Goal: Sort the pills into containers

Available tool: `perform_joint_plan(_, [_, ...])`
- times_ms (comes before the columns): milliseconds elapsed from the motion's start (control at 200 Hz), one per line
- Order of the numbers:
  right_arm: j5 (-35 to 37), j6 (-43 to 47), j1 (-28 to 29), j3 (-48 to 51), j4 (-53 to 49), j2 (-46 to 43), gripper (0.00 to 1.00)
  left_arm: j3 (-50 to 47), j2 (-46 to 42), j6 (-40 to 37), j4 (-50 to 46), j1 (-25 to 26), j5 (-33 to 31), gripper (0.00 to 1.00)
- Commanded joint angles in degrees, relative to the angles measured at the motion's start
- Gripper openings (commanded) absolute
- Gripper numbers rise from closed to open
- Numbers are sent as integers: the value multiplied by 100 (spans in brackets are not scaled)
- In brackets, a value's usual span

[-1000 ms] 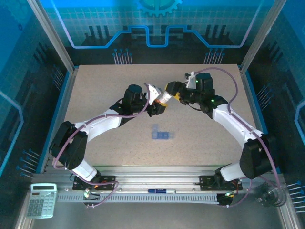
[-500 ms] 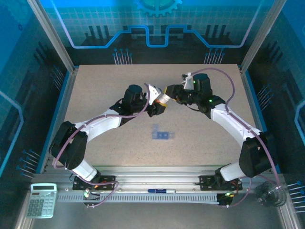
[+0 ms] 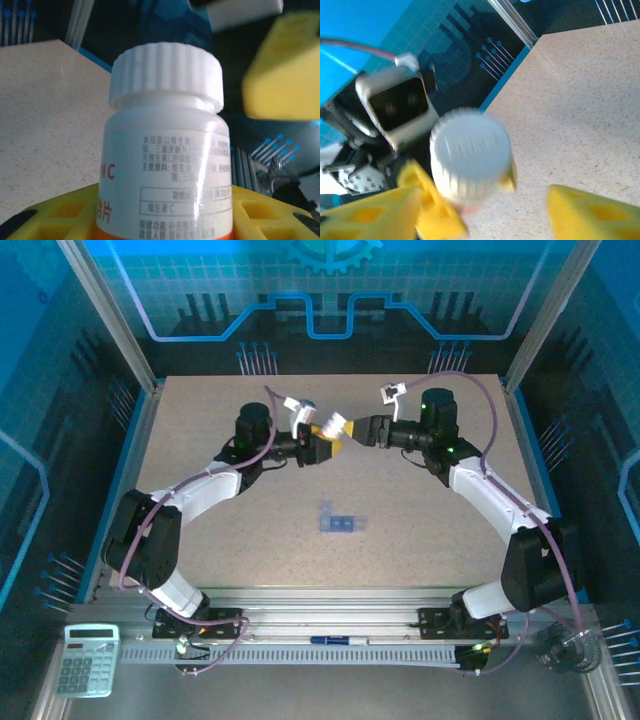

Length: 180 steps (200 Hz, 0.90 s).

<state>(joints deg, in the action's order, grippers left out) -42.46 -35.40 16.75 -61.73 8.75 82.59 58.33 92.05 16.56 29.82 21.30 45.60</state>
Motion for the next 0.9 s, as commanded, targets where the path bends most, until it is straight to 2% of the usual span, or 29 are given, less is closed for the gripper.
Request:
perform_joint_plan(0, [-41,-211,-85,100,238,-271,80,-6,-23,388,514,-65,214,0])
perform_joint_plan(105, [187,-647,-142,101,259,-409,84,38,-47,23,165,-56,53,0])
perform_joint_plan(290, [690,-1510,-120,140,252,-407,84,112,-184,-887,-674,105,-315,0])
perform_joint_plan(380, [1014,-1708,-73,94,5,-347,85,216,-242,-1432,-1201,292,-546,0])
perform_joint_plan(490, [1064,-1764,13,-2,-143,-194,85,284,-293,-1891,-1566,506,-849,0])
perform_joint_plan(896, [1115,-1832,370,43,-221,84,84,294,-337,-2242,-1718,656,-1242,0])
